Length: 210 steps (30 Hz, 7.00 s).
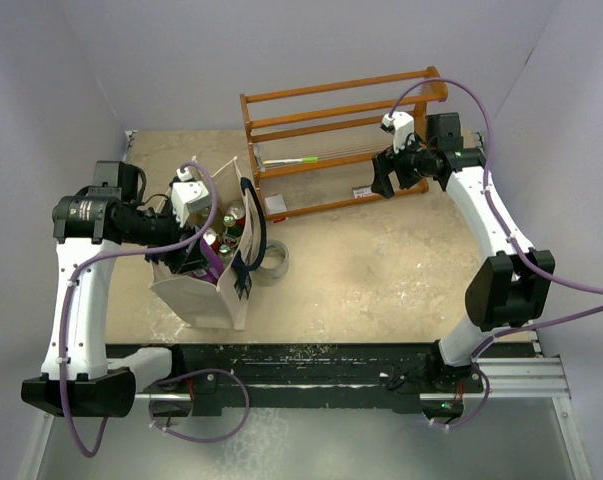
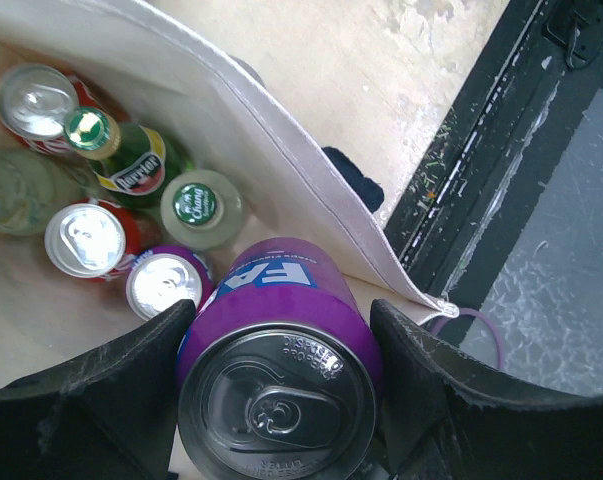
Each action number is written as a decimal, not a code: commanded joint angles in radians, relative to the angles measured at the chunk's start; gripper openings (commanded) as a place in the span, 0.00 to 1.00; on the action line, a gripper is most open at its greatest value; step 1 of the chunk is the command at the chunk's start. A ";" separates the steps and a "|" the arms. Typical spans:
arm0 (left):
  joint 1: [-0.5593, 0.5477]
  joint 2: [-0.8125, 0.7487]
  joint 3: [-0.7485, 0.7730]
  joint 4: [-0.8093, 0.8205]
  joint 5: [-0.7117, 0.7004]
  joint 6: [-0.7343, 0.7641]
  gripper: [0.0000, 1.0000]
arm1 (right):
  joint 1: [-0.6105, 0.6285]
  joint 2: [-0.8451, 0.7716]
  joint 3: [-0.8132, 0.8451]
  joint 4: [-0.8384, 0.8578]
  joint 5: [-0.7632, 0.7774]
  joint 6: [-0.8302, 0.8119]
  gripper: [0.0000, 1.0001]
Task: Place the beverage into the canvas bag
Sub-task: Place the drink in the canvas bag, then reset both arms
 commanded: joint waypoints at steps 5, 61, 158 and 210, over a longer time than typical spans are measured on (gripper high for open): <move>0.002 0.012 -0.069 0.075 0.074 -0.066 0.00 | 0.005 -0.053 -0.035 0.036 -0.012 0.005 0.88; -0.204 0.096 -0.367 0.265 -0.135 0.094 0.04 | 0.005 -0.084 -0.104 0.038 0.047 -0.048 0.88; -0.179 0.062 -0.384 0.205 -0.120 0.206 0.99 | 0.005 -0.034 -0.095 0.033 0.070 -0.072 0.89; 0.231 -0.050 -0.030 1.128 -0.585 -0.617 0.99 | -0.087 -0.147 0.073 0.211 0.679 0.175 1.00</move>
